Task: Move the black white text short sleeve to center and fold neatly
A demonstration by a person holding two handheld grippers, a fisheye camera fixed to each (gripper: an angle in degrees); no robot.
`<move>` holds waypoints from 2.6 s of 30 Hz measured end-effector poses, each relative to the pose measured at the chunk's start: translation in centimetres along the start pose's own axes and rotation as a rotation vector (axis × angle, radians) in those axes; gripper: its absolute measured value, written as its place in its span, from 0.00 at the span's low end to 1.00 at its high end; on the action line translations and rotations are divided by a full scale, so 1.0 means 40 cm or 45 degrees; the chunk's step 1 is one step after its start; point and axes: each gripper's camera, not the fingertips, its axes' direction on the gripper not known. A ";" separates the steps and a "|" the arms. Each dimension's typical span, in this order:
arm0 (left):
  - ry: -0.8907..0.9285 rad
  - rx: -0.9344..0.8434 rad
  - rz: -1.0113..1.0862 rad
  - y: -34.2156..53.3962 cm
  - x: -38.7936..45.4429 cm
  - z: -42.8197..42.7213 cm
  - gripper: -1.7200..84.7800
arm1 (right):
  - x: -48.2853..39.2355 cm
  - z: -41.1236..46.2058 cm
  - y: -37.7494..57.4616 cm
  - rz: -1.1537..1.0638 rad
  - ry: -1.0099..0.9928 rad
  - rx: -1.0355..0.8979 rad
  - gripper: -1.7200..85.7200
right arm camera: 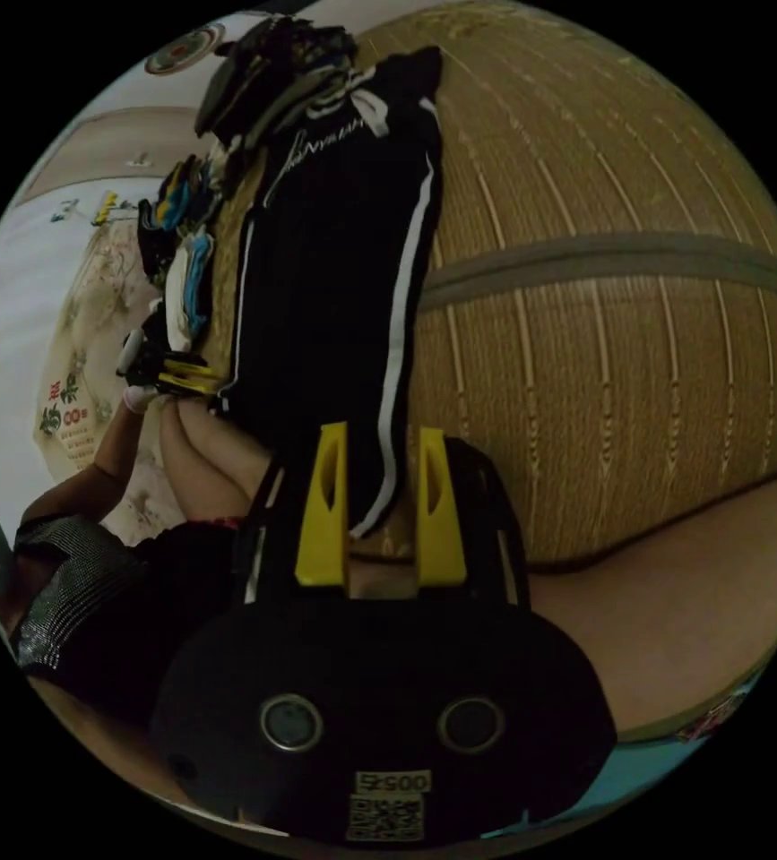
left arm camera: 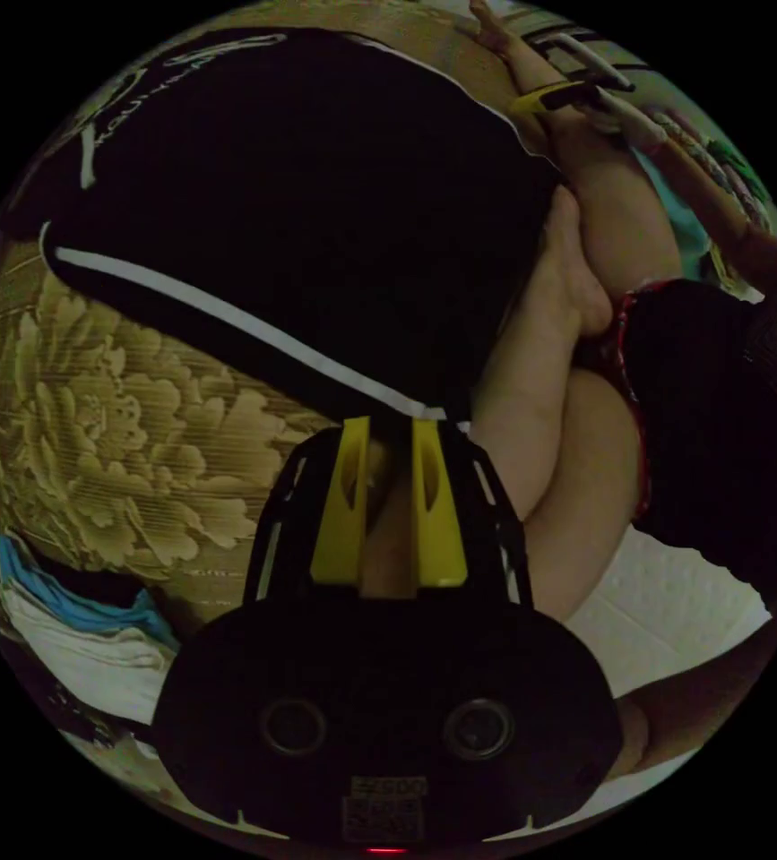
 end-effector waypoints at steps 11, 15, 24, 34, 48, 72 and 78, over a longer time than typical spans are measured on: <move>0.311 -0.107 -0.144 0.130 -0.065 -0.029 0.12 | 0.069 0.125 0.070 -0.005 -0.048 -0.315 0.13; 0.478 -0.135 -0.170 0.168 -0.100 -0.012 0.11 | 0.089 0.139 0.085 -0.016 -0.081 -0.340 0.12; 0.446 -0.146 -0.149 0.255 -0.079 -0.005 0.02 | 0.115 0.155 0.139 -0.091 -0.100 -0.340 0.02; 0.395 0.325 -0.205 0.577 -0.036 -0.227 0.01 | 0.106 -0.053 0.285 -0.223 -0.322 0.073 0.01; 0.655 0.478 -0.177 0.882 0.154 -0.224 0.01 | 0.060 -0.136 0.518 -0.293 -0.463 0.044 0.01; 0.592 1.403 -0.741 0.717 -0.413 -0.313 0.07 | 0.107 -0.180 0.025 -0.019 -0.031 0.479 0.11; 0.340 1.229 -0.712 0.566 -0.389 -0.264 0.09 | 0.000 -0.083 -0.008 -0.163 0.245 0.517 0.12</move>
